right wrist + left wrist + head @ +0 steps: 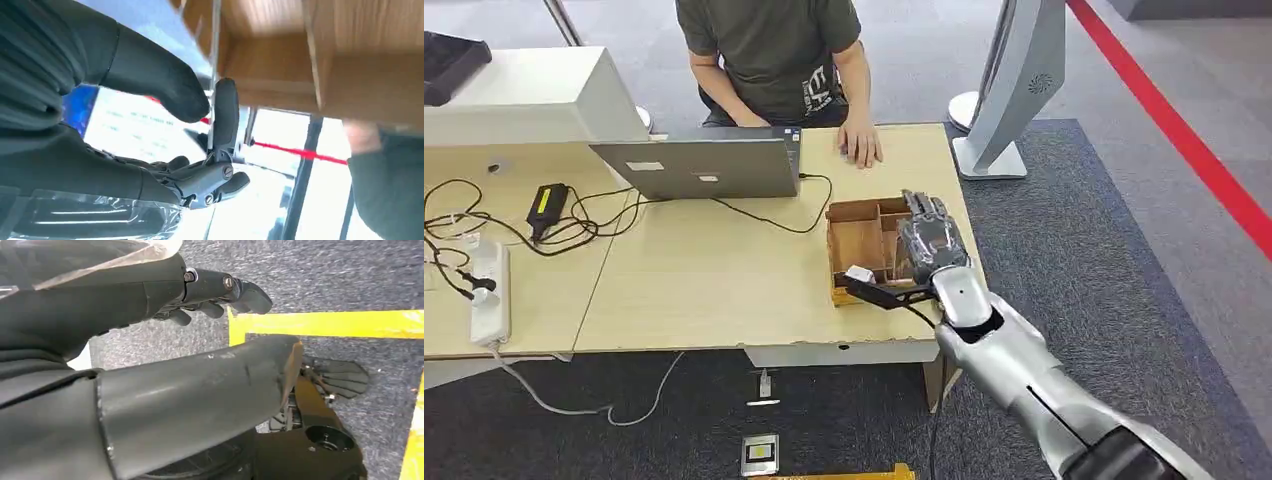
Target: Pass the card to the sensor for recognition and then transmit it.
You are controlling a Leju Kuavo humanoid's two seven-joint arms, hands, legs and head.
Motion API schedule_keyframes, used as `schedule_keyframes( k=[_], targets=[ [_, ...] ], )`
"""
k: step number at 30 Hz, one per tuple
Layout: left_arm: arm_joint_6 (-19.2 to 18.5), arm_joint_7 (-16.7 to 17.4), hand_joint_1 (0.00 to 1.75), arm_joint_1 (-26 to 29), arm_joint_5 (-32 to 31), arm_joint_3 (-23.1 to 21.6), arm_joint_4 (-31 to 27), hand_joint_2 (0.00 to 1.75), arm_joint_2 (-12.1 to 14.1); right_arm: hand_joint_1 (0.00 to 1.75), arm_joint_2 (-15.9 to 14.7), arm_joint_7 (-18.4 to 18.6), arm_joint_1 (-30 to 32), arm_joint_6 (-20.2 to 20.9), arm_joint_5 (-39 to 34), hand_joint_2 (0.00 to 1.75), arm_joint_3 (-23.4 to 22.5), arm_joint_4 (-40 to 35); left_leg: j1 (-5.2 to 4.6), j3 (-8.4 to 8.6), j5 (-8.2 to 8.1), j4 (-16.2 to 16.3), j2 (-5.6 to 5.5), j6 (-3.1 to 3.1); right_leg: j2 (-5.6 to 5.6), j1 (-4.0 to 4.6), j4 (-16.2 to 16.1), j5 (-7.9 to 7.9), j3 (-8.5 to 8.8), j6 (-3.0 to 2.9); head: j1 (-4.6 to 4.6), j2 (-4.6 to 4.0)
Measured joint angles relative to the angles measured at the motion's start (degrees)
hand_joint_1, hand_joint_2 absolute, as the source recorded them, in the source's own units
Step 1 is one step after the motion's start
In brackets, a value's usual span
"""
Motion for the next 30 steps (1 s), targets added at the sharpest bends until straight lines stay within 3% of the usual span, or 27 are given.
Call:
schedule_keyframes(
  k=[7, 13, 22, 30],
  targets=[
    [-0.07, 0.0, 0.0, 0.0, 0.06, -0.22, 0.0, 0.0, 0.07, 1.75, -0.94, -1.12, -2.63, 3.42, 6.37, 1.75, -0.26, -9.58, 0.0, 0.0, 0.0, 0.0, 0.01, 0.0, 0.0, 0.0, 0.01, 0.0, -0.01, 0.0, 0.0, 0.0],
    [0.0, 0.15, 0.0, -0.01, 0.42, -0.24, 0.0, 0.0, 0.07, 1.75, -0.66, -2.78, -5.77, 3.11, 5.11, 1.75, -0.11, -13.28, 0.0, -0.01, 0.0, 0.0, 0.0, 0.0, 0.0, 0.0, 0.0, 0.0, 0.0, 0.0, 0.0, 0.0],
    [0.07, -0.02, 0.0, -0.1, -0.63, -0.74, 0.02, 0.0, 0.07, 1.75, 0.76, -3.45, -11.79, 0.32, -9.11, 1.75, 0.74, -8.49, 0.0, -0.04, 0.01, 0.0, -0.02, 0.0, 0.0, 0.0, 0.01, 0.0, -0.03, 0.0, 0.02, 0.0],
    [0.07, 0.48, 0.0, -0.15, -0.61, -1.53, 0.02, 0.0, 0.07, 1.75, 2.1, 2.36, -19.89, 10.17, -7.7, 1.75, 2.32, -0.14, 0.0, -0.08, 0.01, 0.0, -0.02, 0.0, 0.0, 0.0, 0.02, 0.01, -0.05, 0.0, 0.0, 0.0]
  ],
)
